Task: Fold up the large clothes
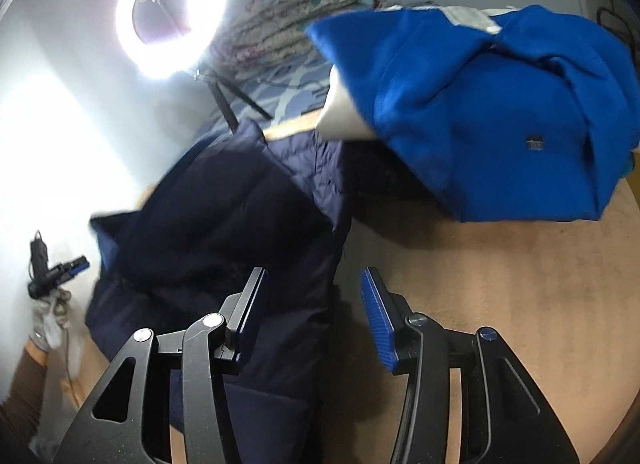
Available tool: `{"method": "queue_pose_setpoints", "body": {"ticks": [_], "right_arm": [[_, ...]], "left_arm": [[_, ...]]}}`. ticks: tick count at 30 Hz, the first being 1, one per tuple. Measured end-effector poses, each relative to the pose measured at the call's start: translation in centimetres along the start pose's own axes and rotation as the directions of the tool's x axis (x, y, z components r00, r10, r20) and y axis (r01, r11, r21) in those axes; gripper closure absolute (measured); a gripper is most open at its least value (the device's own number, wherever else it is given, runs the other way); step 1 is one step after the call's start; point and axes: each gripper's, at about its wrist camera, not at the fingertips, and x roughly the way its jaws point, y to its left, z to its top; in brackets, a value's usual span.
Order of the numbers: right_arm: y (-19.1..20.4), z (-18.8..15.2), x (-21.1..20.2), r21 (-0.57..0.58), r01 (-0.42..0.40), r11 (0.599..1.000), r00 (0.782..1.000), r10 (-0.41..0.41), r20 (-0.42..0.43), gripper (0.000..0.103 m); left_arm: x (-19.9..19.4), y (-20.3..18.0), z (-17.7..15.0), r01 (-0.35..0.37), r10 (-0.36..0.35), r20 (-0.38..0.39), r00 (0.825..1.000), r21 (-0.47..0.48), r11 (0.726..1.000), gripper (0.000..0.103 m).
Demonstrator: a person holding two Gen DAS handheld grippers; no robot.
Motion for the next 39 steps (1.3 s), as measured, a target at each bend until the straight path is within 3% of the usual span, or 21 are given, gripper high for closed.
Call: {"method": "queue_pose_setpoints", "body": {"ticks": [6, 12, 14, 16, 18, 20, 21, 23, 27, 32, 39], "right_arm": [[1.9, 0.8, 2.9, -0.075, 0.025, 0.997, 0.999, -0.029, -0.046, 0.056], [1.3, 2.3, 5.1, -0.05, 0.043, 0.998, 0.996, -0.046, -0.08, 0.055], [1.2, 2.7, 5.7, -0.044, 0.044, 0.998, 0.995, -0.047, -0.084, 0.055], [1.4, 2.8, 6.1, -0.056, 0.064, 0.996, 0.994, -0.068, -0.088, 0.055], [2.0, 2.5, 6.0, -0.084, 0.061, 0.995, 0.993, -0.068, -0.091, 0.055], [3.2, 2.4, 5.9, -0.142, 0.093, 0.986, 0.99, -0.107, -0.091, 0.066], [3.5, 2.3, 6.0, -0.159, 0.099, 0.982, 0.989, -0.115, -0.095, 0.088], [4.4, 2.2, 5.8, -0.197, 0.127, 0.972, 0.984, -0.148, -0.095, 0.094], [6.0, 2.1, 4.8, -0.267, 0.175, 0.948, 0.979, -0.197, -0.059, 0.097], [7.5, 1.8, 3.2, -0.346, 0.246, 0.906, 0.965, -0.263, -0.004, 0.1], [8.6, 2.8, 1.2, -0.36, 0.268, 0.894, 0.963, -0.263, 0.063, 0.101]], "left_arm": [[3.5, -0.3, 0.8, -0.007, 0.005, -0.056, 0.998, -0.028, 1.0, 0.036], [6.5, -0.1, 1.6, -0.006, -0.001, -0.104, 0.995, -0.067, 0.998, 0.038], [7.1, -0.6, 1.6, -0.019, 0.014, -0.116, 0.993, -0.037, 0.999, 0.051], [7.8, -1.5, 1.4, -0.053, 0.054, -0.126, 0.991, 0.017, 0.998, 0.058], [8.2, -2.1, 1.2, -0.077, 0.084, -0.129, 0.988, 0.058, 0.995, 0.074], [8.4, -2.6, 1.0, -0.104, 0.115, -0.128, 0.985, 0.086, 0.991, 0.089], [8.4, -2.8, 1.0, -0.118, 0.13, -0.127, 0.983, 0.096, 0.988, 0.09], [8.4, -3.4, 0.9, -0.136, 0.151, -0.125, 0.981, 0.121, 0.983, 0.096], [7.5, -4.8, 0.9, -0.172, 0.193, -0.086, 0.977, 0.204, 0.964, 0.099], [4.7, -4.9, 1.9, -0.148, 0.156, -0.029, 0.987, 0.184, 0.972, 0.1], [2.4, -6.5, 3.4, -0.178, 0.171, 0.05, 0.984, 0.231, 0.957, 0.101]]}}
